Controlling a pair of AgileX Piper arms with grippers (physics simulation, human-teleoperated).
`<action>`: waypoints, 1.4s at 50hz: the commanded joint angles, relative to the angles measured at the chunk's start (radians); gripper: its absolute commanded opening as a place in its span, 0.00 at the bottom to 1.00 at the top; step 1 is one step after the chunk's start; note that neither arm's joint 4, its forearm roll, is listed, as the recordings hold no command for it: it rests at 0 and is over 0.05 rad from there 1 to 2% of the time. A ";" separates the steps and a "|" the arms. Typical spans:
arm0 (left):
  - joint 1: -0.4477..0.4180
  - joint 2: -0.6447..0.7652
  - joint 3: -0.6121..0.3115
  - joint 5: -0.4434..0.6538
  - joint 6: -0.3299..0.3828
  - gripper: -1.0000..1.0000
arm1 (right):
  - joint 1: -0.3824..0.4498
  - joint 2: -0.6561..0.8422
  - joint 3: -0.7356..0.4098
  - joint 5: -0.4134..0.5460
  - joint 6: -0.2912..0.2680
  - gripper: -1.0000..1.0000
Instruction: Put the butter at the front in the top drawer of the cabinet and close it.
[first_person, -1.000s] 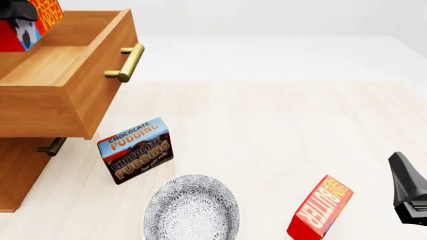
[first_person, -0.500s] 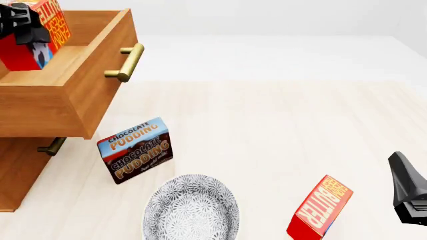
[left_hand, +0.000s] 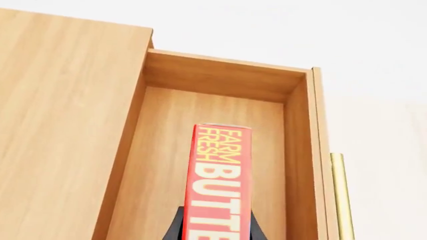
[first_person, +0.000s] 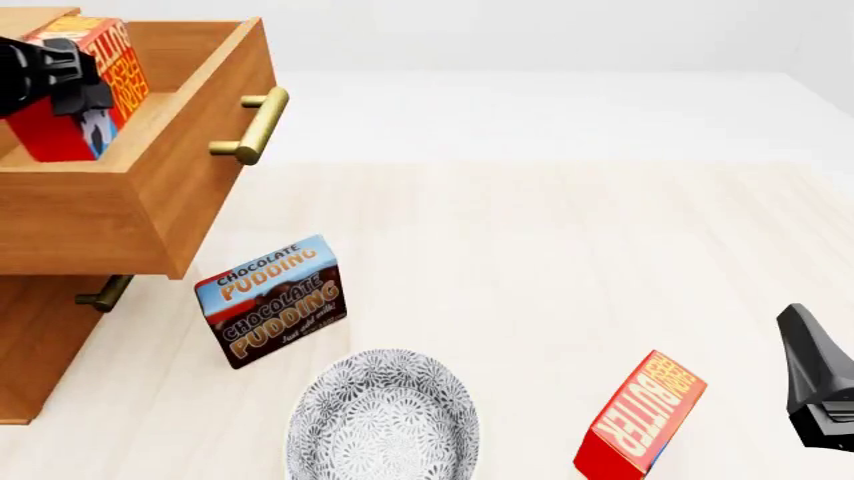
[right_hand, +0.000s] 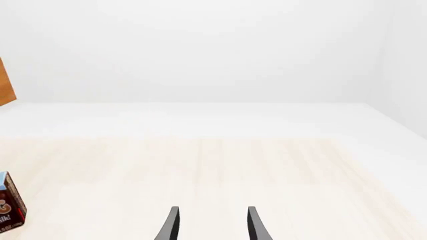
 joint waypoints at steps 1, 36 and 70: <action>0.004 0.007 0.013 -0.043 0.018 0.00 | 0.001 -0.001 0.001 -0.001 0.000 1.00; 0.007 0.057 0.075 -0.140 0.001 0.00 | -0.001 0.000 0.001 0.000 -0.001 1.00; 0.011 0.078 0.134 -0.188 0.009 0.00 | -0.001 0.000 0.001 0.000 -0.001 1.00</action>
